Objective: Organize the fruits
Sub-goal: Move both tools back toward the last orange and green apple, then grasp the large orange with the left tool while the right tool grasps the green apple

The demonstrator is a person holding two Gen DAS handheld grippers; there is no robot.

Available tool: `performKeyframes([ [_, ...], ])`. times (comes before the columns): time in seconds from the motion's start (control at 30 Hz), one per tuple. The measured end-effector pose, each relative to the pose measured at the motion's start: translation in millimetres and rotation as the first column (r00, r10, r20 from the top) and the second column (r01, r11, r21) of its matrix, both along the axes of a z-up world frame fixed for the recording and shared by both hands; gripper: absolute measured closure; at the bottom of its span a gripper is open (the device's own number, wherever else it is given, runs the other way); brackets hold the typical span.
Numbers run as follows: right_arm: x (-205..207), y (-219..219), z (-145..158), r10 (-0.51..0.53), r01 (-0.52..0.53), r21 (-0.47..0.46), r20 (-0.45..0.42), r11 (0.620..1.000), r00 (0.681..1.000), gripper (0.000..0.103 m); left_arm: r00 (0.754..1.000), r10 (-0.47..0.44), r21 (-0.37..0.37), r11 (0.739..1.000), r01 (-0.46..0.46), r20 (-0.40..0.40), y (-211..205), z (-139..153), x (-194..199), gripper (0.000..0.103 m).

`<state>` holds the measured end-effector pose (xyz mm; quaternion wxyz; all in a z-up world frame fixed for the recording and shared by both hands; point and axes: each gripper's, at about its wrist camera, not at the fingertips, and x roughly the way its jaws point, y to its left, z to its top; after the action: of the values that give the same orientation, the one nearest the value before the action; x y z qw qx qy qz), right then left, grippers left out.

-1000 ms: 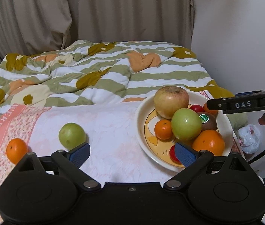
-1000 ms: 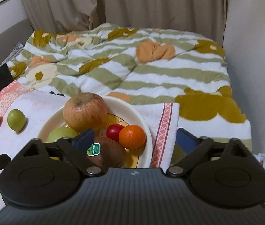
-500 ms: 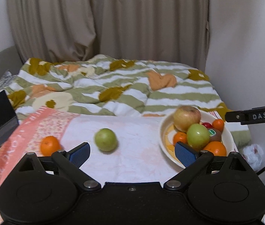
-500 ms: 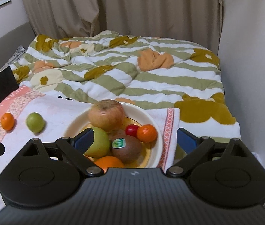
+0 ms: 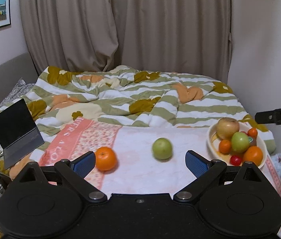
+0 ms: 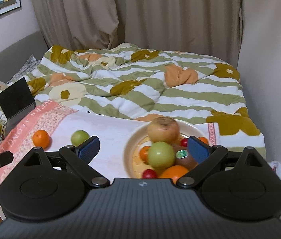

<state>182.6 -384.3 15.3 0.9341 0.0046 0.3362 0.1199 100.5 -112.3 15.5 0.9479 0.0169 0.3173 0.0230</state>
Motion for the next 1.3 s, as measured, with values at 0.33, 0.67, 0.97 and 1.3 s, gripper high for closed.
performKeyframes([
  [0.33,-14,78,-8,-0.082,0.081,-0.033,-0.017,0.996,0.996,0.000,0.994,-0.088,-0.006,0.996,0.088,-0.057,84,-20,22,0.004],
  [0.67,19,138,-37,-0.150,0.145,-0.091,-0.051,0.985,0.987,0.000,0.969,-0.207,0.004,0.978,0.209,-0.135,132,-53,77,0.004],
  [0.97,70,177,-77,-0.098,0.084,-0.126,-0.107,0.989,0.989,0.000,0.936,-0.266,-0.045,0.964,0.263,-0.230,136,-90,125,0.004],
  [1.3,114,199,-122,-0.037,0.010,-0.124,-0.216,0.992,0.976,0.000,0.909,-0.289,-0.099,0.957,0.272,-0.299,129,-124,152,0.009],
])
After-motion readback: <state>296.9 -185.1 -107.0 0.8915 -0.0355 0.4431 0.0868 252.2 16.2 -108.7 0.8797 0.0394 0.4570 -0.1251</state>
